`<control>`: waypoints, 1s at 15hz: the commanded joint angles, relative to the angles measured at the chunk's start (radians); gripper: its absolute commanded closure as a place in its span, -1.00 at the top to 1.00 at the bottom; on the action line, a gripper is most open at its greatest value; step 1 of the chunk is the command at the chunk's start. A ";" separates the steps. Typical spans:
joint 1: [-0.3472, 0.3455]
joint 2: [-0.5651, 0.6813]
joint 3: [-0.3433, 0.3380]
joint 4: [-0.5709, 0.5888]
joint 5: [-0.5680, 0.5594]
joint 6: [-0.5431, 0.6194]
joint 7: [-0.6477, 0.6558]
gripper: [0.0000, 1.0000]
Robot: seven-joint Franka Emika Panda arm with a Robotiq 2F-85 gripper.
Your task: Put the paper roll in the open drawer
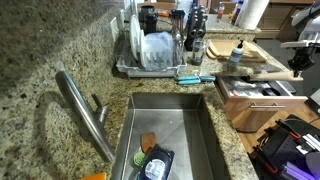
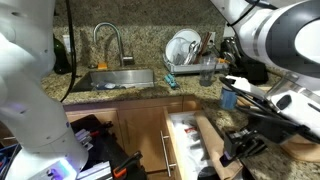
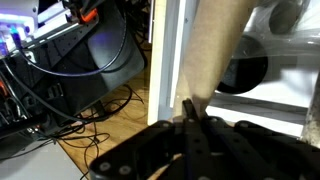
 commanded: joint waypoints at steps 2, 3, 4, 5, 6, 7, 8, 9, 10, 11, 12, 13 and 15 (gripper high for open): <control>0.031 -0.103 -0.002 -0.134 0.024 0.206 0.056 -0.43; 0.031 -0.117 0.001 -0.153 0.030 0.251 0.057 -0.31; 0.031 -0.124 0.002 -0.160 0.037 0.268 0.066 -0.19; 0.034 -0.133 0.000 -0.167 0.035 0.277 0.079 -0.03; 0.035 -0.139 0.001 -0.173 0.037 0.279 0.089 0.10; 0.034 -0.146 0.000 -0.176 0.032 0.275 0.096 0.28; 0.031 -0.150 0.001 -0.177 0.036 0.267 0.098 0.40; 0.030 -0.153 0.000 -0.178 0.034 0.260 0.104 0.55; 0.028 -0.158 0.001 -0.180 0.036 0.258 0.106 0.67; 0.026 -0.161 0.001 -0.179 0.033 0.249 0.105 0.82; 0.026 -0.161 0.000 -0.178 0.030 0.245 0.110 0.94; 0.024 -0.164 -0.002 -0.176 0.031 0.246 0.112 0.99; 0.019 -0.178 -0.017 -0.167 0.016 0.248 0.123 1.00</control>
